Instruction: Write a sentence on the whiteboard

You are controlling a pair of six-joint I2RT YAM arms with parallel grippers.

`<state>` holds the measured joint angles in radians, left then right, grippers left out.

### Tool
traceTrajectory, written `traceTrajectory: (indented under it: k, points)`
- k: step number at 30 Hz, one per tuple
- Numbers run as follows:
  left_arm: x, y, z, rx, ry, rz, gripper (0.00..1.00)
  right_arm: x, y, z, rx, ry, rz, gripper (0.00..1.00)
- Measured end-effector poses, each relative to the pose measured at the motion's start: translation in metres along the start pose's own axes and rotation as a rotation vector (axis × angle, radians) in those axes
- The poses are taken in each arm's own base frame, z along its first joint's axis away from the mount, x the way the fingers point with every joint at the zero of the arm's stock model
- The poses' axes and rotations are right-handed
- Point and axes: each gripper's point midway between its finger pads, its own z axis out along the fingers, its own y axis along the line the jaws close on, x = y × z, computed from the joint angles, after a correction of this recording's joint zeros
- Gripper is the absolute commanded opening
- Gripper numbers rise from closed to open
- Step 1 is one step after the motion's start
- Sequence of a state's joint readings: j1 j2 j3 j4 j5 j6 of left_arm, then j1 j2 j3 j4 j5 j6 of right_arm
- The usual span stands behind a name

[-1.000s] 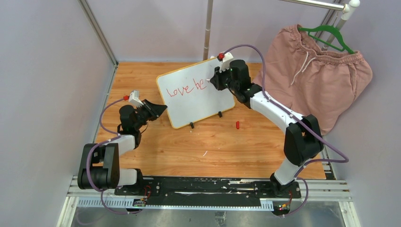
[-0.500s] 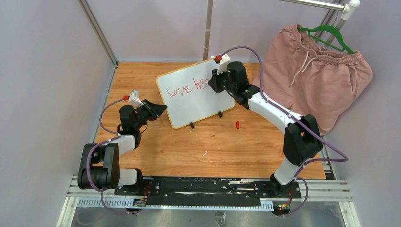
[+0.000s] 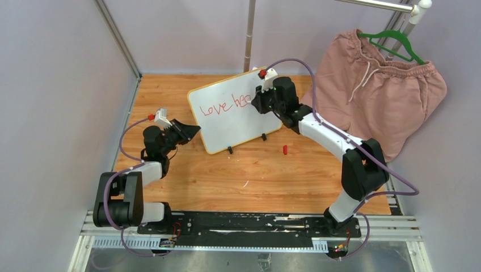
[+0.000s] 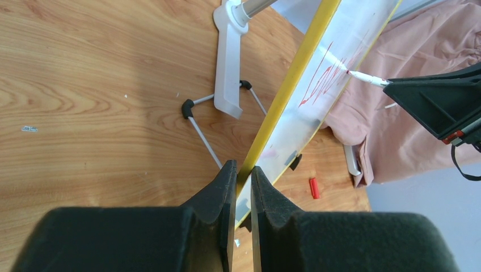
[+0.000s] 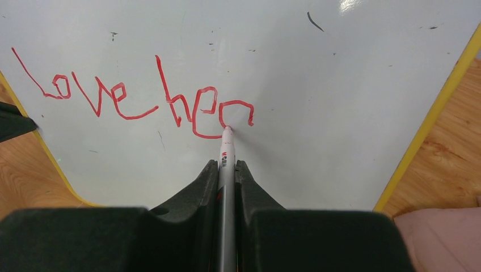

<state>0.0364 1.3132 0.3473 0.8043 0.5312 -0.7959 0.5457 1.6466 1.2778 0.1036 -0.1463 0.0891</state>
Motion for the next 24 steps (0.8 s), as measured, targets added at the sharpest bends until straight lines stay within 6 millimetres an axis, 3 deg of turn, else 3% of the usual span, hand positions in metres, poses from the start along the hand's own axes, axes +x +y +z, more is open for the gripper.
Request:
traceTrajectory:
  k: [24]
  points:
    - [0.0,-0.0001,0.0,0.001,0.0,0.0,0.0,-0.0098,-0.0103,-0.0014,0.043,-0.017,0.002,0.0]
